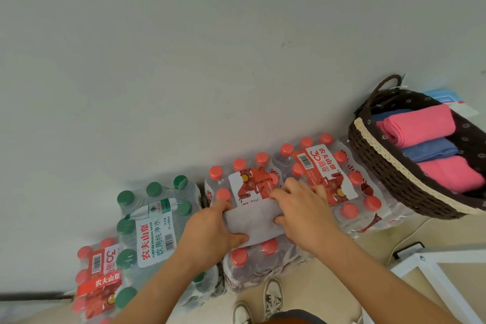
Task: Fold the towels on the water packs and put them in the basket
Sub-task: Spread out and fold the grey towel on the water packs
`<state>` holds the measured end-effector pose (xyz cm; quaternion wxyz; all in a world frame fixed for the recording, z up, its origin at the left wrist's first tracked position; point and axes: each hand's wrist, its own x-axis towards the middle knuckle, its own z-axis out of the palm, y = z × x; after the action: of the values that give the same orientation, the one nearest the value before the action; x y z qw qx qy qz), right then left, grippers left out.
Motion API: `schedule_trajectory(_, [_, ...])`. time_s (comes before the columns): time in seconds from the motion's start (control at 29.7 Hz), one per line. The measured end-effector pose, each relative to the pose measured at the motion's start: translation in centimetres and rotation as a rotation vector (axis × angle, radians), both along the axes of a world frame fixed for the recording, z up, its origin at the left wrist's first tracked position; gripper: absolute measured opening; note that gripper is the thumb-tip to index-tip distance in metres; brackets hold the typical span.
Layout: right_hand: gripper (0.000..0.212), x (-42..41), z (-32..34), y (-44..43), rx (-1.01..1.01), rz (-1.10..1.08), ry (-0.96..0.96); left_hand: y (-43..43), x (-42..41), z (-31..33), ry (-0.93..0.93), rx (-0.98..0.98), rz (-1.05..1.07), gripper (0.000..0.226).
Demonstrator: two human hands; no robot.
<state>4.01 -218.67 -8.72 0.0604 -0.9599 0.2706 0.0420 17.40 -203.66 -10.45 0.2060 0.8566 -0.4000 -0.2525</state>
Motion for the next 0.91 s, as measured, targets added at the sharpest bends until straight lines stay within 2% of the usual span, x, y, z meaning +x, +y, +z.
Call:
schedule_trajectory(0.07, [0.036, -0.2, 0.7, 0.3, -0.043, 0.01, 0.026, 0.3, -0.5, 0.7, 0.02, -0.119, -0.001, 0.042])
schedule_trajectory(0.13, [0.049, -0.7, 1.8, 0.5, -0.015, 0.028, 0.049, 0.3, -0.8, 2.1, -0.013, -0.235, -0.055, 0.039])
schedule_trajectory(0.24, [0.08, -1.1, 5.7, 1.4, 0.183, 0.095, -0.006, -0.5, -1.1, 5.3, -0.272, -0.324, -0.29, 0.05])
schedule_trajectory(0.3, [0.087, -0.9, 8.8, 2.4, 0.238, 0.173, -0.14, -1.2, -1.4, 7.8, -0.37, -0.367, -0.372, 0.052])
schedule_trajectory(0.37, [0.092, -1.0, 10.8, 2.5, 0.297, 0.172, -0.245, -1.5, -1.6, 10.0, -0.291, -0.415, -0.342, 0.055])
schedule_trajectory(0.44, [0.096, -1.6, 11.7, 1.7, 0.36, 0.129, -0.299, -1.9, -1.8, 11.9, -0.019, -0.479, -0.217, 0.057])
schedule_trajectory(0.5, [0.089, -2.6, 12.2, 1.0, 0.434, 0.073, -0.363, -2.4, -1.9, 12.6, 0.278, -0.603, -0.082, 0.06])
schedule_trajectory(0.57, [0.066, -3.4, 12.4, 0.4, 0.491, 0.03, -0.5, -2.9, -2.4, 13.0, 0.473, -0.661, -0.104, 0.07])
schedule_trajectory(0.61, [0.056, -3.7, 12.5, 0.1, 0.506, 0.007, -0.573, -3.1, -2.9, 13.0, 0.511, -0.641, -0.156, 0.078])
schedule_trajectory(0.67, [0.046, -4.4, 12.8, -0.7, 0.546, -0.051, -0.677, -3.5, -3.7, 12.6, 0.463, -0.549, -0.251, 0.079])
schedule_trajectory(0.77, [0.033, -5.8, 13.3, -2.4, 0.645, -0.094, -0.731, -4.3, -3.5, 11.8, 0.238, -0.439, -0.253, 0.052])
schedule_trajectory(0.91, [0.029, -7.5, 12.6, -5.3, 0.71, -0.169, -0.763, -6.2, -3.5, 11.4, 0.187, -0.453, -0.293, 0.032])
